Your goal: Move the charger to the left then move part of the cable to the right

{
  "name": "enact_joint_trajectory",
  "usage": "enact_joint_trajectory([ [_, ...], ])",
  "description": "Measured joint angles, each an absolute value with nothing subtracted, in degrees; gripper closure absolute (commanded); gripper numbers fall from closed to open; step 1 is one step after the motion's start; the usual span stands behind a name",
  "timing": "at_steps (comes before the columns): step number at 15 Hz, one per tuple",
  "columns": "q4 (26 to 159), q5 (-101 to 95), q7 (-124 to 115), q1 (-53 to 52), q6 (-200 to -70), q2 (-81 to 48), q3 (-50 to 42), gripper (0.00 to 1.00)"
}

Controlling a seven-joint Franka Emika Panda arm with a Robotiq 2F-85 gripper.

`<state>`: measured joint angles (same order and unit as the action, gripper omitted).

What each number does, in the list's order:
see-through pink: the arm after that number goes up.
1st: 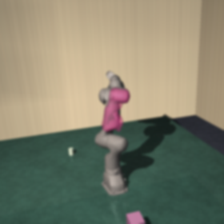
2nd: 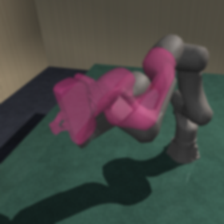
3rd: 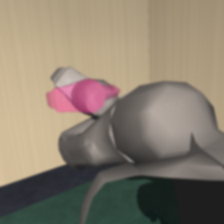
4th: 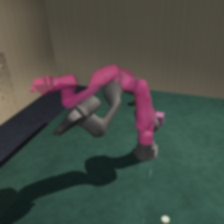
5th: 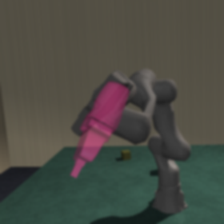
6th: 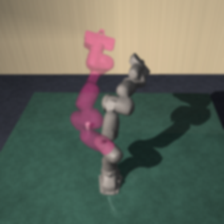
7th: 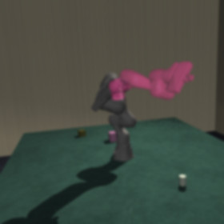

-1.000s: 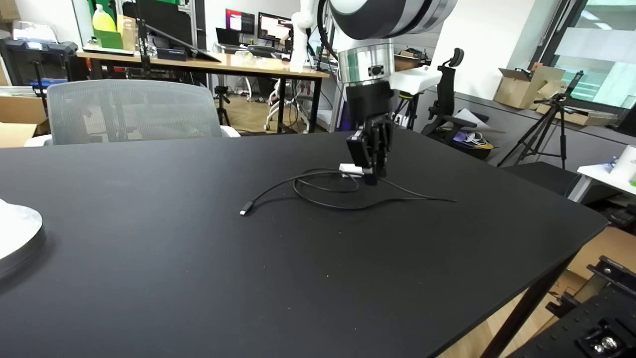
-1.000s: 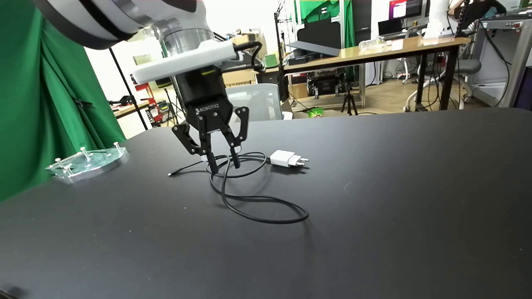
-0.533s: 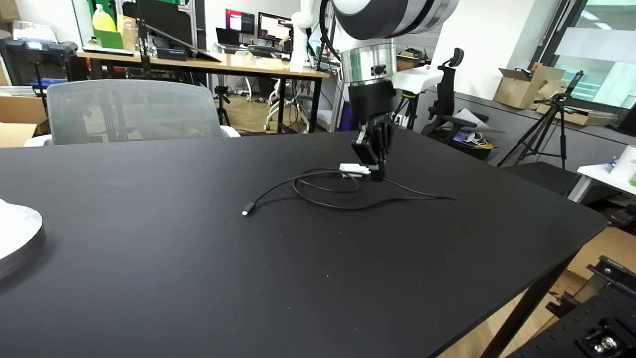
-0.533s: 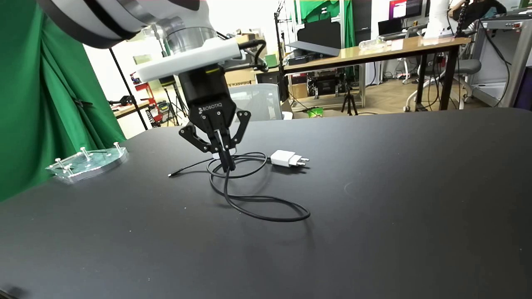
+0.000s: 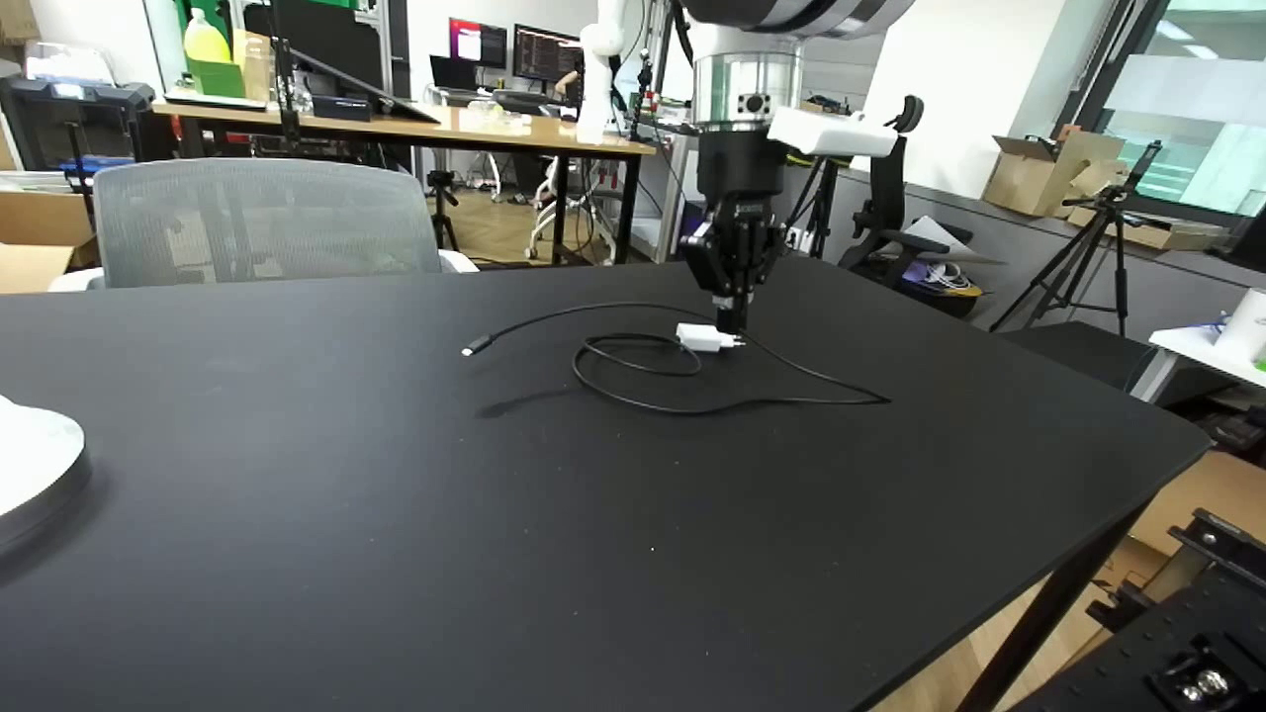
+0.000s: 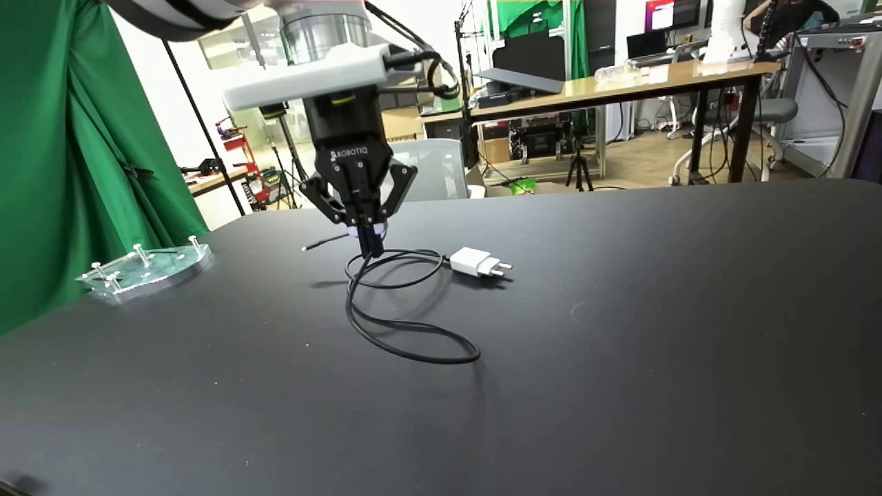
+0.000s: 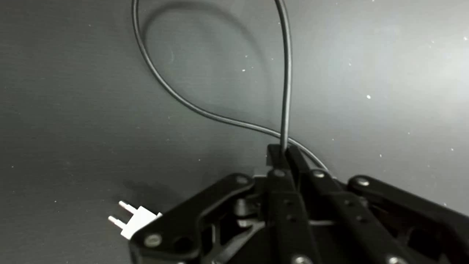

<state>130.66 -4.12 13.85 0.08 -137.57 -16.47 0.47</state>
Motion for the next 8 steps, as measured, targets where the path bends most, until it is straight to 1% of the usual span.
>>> enact_joint_trajectory([
  [8,134.75,9.04,10.51,4.4,-139.52,-9.95,-1.58,0.99],
])
